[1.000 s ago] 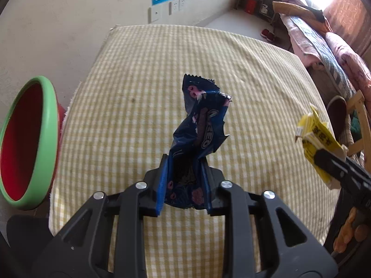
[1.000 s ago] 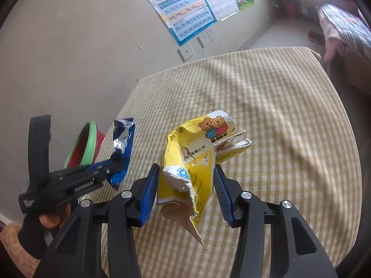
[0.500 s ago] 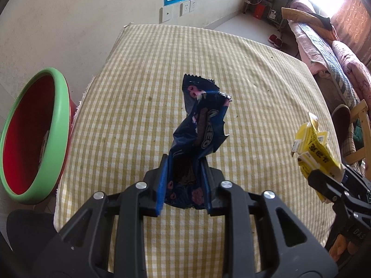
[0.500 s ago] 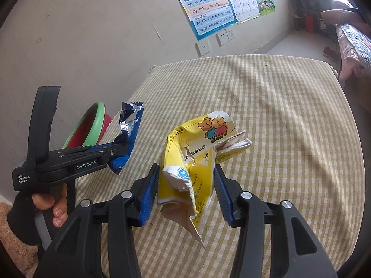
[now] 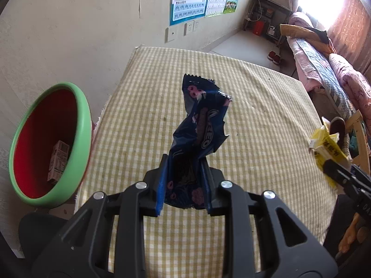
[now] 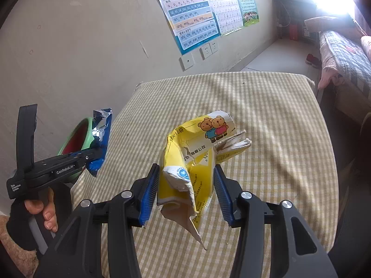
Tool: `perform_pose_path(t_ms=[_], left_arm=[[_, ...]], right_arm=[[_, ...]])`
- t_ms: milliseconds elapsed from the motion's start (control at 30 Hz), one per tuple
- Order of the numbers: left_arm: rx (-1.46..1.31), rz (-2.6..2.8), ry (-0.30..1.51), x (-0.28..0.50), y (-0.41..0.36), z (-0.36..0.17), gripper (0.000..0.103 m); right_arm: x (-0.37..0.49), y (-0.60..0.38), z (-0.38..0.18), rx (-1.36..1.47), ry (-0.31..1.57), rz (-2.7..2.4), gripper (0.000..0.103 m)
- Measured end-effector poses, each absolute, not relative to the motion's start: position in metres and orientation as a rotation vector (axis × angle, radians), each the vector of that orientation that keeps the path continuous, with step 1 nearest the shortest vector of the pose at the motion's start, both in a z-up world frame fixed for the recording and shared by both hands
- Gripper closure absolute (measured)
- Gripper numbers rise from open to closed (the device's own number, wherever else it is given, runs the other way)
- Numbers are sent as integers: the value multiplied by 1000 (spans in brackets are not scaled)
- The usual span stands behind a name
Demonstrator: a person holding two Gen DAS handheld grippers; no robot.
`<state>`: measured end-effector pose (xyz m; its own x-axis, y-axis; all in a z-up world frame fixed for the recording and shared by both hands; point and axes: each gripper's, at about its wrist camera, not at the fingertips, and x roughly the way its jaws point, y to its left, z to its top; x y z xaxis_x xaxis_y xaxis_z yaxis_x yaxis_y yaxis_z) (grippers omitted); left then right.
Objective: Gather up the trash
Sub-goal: 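Carry the Oreo wrapper and yellow wrapper over the bin with both grippers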
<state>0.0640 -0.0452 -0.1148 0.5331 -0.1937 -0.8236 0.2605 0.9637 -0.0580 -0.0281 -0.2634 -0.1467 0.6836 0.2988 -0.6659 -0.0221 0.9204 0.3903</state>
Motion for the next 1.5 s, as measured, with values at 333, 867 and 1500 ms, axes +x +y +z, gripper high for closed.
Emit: perform_pose_path(t_ms=[333, 867, 1500], left_arm=[[114, -274, 932, 62, -45, -113, 78], [68, -232, 837, 56, -19, -76, 77], [-16, -101, 780, 64, 60, -58, 75]], right_arm=[[-31, -253, -137, 365, 815, 195, 57], [-38, -213, -118, 319, 816, 250, 57], [5, -125, -100, 175, 855, 380, 57]])
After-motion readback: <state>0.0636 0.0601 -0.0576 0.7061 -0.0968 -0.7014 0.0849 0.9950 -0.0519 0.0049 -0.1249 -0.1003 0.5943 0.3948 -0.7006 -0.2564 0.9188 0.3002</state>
